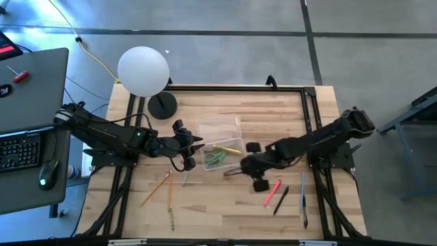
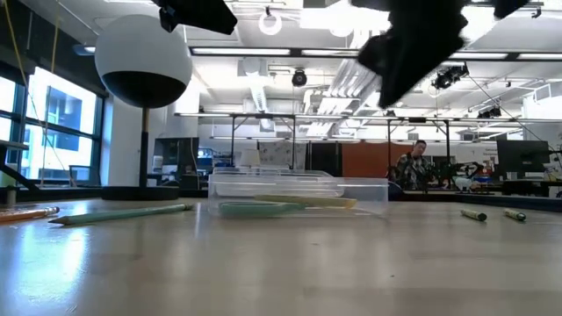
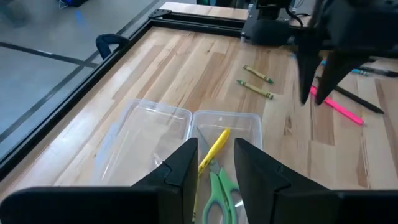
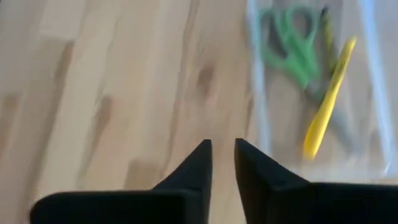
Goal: Pick & place school supplies into a supply box
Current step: Put the pink pen into the transparent supply box
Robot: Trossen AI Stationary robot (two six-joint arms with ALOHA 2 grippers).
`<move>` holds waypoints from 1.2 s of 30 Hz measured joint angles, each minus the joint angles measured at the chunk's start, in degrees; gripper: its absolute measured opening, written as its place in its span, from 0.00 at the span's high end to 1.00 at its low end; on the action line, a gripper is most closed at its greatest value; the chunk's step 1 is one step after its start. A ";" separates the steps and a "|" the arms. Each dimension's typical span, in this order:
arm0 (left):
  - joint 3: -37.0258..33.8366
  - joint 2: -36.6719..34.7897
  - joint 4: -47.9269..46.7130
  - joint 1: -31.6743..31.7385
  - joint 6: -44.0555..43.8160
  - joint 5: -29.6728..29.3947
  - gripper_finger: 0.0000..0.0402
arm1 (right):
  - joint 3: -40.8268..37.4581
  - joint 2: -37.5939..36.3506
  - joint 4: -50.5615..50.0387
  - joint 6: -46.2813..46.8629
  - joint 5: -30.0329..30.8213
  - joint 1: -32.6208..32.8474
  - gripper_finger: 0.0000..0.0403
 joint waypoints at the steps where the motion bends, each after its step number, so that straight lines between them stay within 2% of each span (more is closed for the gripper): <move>1: 0.00 0.00 -0.06 0.00 -0.29 0.01 0.66 | 0.00 -0.32 -1.68 1.98 0.09 1.06 0.83; 6: 0.00 0.00 -0.13 0.00 -0.44 0.26 0.66 | -2.12 1.59 -6.35 11.22 -0.17 6.43 0.73; 12: 0.00 0.00 -0.09 0.00 -0.62 0.36 0.66 | -4.15 3.25 -8.13 14.50 -11.28 11.79 0.65; 15: 0.00 0.00 -0.11 0.00 -1.71 0.88 0.66 | -4.13 3.10 -10.48 17.49 -12.17 14.07 0.64; 23: 0.00 0.00 -0.06 0.00 -1.86 1.73 0.66 | -6.65 4.33 -9.69 5.63 -4.45 18.58 0.64; 31: 0.00 0.00 -0.06 0.00 -1.99 2.14 0.66 | -12.25 5.41 -1.17 5.02 -4.71 16.50 0.64; 36: 0.00 0.00 -0.09 0.00 -1.99 2.24 0.66 | -15.68 5.41 2.03 4.03 -8.22 14.91 0.64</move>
